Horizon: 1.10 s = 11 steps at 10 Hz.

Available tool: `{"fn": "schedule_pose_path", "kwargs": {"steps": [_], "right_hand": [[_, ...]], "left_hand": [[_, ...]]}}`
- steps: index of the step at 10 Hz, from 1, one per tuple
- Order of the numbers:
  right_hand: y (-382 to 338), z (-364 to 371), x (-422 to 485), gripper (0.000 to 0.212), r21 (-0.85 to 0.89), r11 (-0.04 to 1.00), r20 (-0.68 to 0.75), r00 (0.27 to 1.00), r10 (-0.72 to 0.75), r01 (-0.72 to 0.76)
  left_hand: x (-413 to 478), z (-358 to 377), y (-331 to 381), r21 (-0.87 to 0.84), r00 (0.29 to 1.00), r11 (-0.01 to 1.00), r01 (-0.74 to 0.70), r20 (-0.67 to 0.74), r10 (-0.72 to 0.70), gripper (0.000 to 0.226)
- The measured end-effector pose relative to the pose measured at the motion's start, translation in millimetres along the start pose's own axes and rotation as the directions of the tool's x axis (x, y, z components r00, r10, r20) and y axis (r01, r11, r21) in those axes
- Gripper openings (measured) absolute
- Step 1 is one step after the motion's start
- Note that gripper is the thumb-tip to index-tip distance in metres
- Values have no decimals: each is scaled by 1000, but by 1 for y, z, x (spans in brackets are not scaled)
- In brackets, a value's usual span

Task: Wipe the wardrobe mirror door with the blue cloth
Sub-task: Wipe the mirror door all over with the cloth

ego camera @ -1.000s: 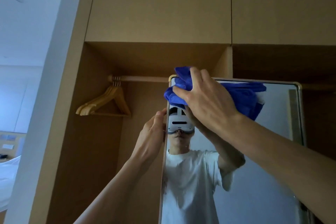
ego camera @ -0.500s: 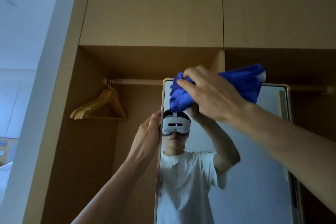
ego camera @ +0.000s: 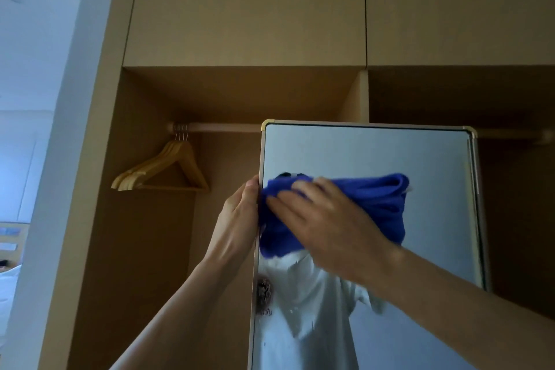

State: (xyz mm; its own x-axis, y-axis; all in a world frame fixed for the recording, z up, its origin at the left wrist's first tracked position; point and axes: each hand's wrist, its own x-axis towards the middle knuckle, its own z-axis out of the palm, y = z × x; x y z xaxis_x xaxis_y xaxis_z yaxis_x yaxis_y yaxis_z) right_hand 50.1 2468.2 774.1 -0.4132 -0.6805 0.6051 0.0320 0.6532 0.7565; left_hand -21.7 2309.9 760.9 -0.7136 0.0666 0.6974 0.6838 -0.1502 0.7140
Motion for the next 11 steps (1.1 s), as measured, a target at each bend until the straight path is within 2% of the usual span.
{"fn": "schedule_pose_path", "kwargs": {"steps": [1,2,3,4,5,6,7,8,9,10,11], "right_hand": [[-3,-2,-9,53,29,996,-15,997,-80,80],[30,-14,20,48,-15,1000,-108,994,18,-19],[68,-25,48,43,-63,975,-82,975,208,-214],[77,-29,51,42,-70,980,-78,980,182,-188],[55,-20,29,42,-50,994,-69,993,98,-102],[18,-6,-8,35,-11,999,38,999,-37,37],[14,-2,-27,33,23,994,60,992,-108,107],[53,-10,-13,41,-4,998,-27,997,70,-70],[99,-24,7,54,-26,966,-75,965,253,-256],[92,-22,9,49,-60,969,-57,970,237,-240],[50,-6,-9,40,-59,991,-41,992,120,-122]], "left_hand": [[-3,1,-1,24,1000,1000,3,2,-3,45],[-4,3,3,46,999,998,-50,11,50,47],[-4,10,9,163,992,979,-126,43,121,51],[-4,11,7,189,993,975,-118,4,119,25],[-5,8,6,153,995,984,-94,-22,98,24],[-7,9,7,65,998,996,-68,-4,68,43],[-8,14,1,26,998,998,-57,26,56,39],[-10,18,0,-2,1000,1000,-18,25,18,42],[-7,22,1,28,1000,1000,-9,6,9,39],[-1,22,-7,64,1000,998,-10,-24,12,50],[-3,24,-7,72,999,997,-35,-20,37,34]]}}
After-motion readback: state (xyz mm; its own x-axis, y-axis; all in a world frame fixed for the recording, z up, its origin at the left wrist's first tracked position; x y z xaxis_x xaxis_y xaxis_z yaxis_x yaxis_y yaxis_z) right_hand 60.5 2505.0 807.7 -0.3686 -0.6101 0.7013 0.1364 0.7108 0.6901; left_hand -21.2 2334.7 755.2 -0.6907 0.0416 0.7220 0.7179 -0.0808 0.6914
